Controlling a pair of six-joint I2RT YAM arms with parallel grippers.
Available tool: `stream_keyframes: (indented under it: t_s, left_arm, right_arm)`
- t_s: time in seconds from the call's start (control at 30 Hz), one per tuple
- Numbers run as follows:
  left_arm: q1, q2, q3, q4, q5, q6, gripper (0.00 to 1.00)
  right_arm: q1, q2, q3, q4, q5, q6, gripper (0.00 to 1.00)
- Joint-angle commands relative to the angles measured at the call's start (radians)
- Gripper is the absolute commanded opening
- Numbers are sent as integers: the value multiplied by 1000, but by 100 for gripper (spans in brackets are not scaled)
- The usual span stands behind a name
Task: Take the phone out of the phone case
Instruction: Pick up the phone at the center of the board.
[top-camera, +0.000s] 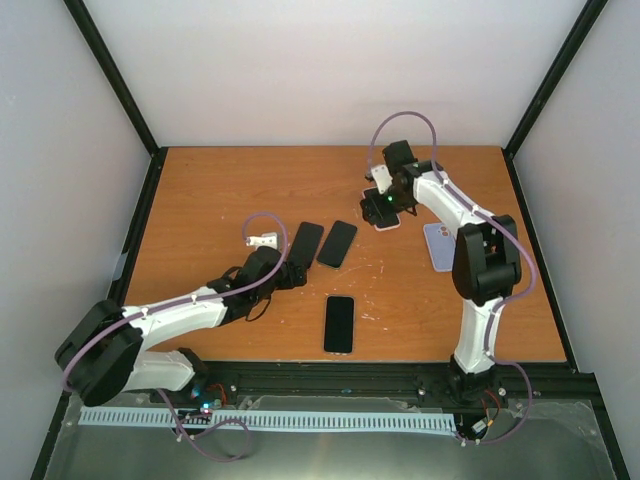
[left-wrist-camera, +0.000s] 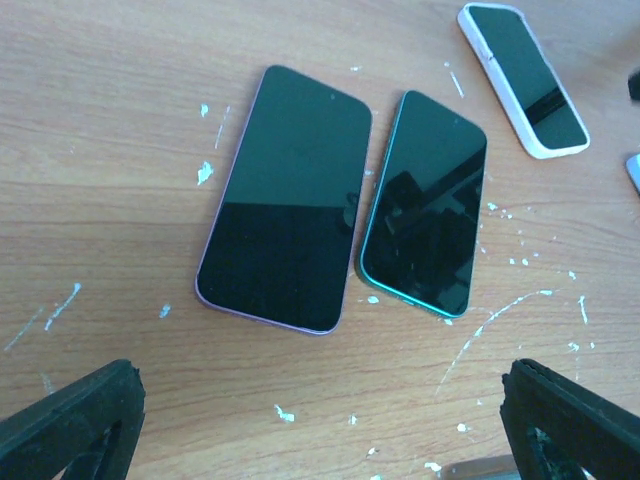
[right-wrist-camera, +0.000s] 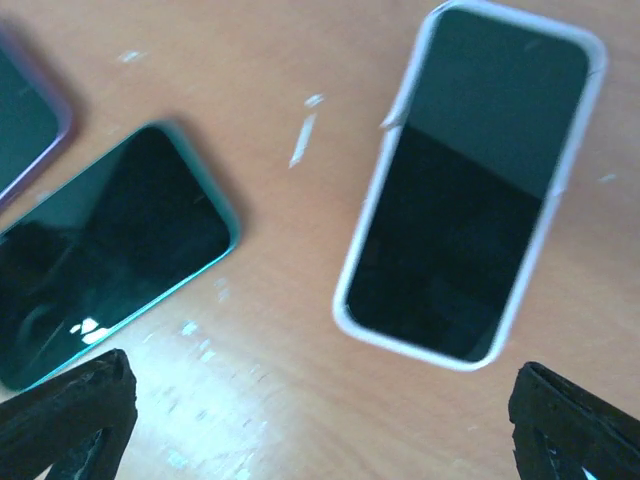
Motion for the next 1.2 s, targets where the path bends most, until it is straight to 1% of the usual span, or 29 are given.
stream_keyframes:
  t_s: [0.0, 0.1, 0.23, 0.33, 0.7, 0.83, 1.0, 1.17]
  left_arm:
    - [13, 37, 46, 48, 39, -1, 98]
    - [13, 40, 35, 65, 62, -7, 98]
    - [13, 34, 11, 83, 78, -15, 97]
    - [13, 32, -6, 96, 89, -17, 98]
    - [13, 83, -10, 146, 139, -23, 97]
    - [13, 97, 0, 147, 156, -21, 97]
    - [13, 99, -2, 144, 176, -23, 95]
    - [13, 95, -11, 151, 181, -27, 95]
  right_arm:
    - [11, 139, 134, -26, 197, 65, 100]
    - [11, 252, 253, -95, 168, 74, 100]
    - [10, 313, 312, -78, 194, 79, 100]
    - [11, 353, 362, -97, 211, 78, 100]
    - [9, 410, 365, -79, 246, 64, 100]
    - [-10, 446, 422, -113, 201, 91, 100]
    - [-36, 475, 444, -142, 128, 96, 100]
    - [-38, 435, 412, -130, 132, 55, 100]
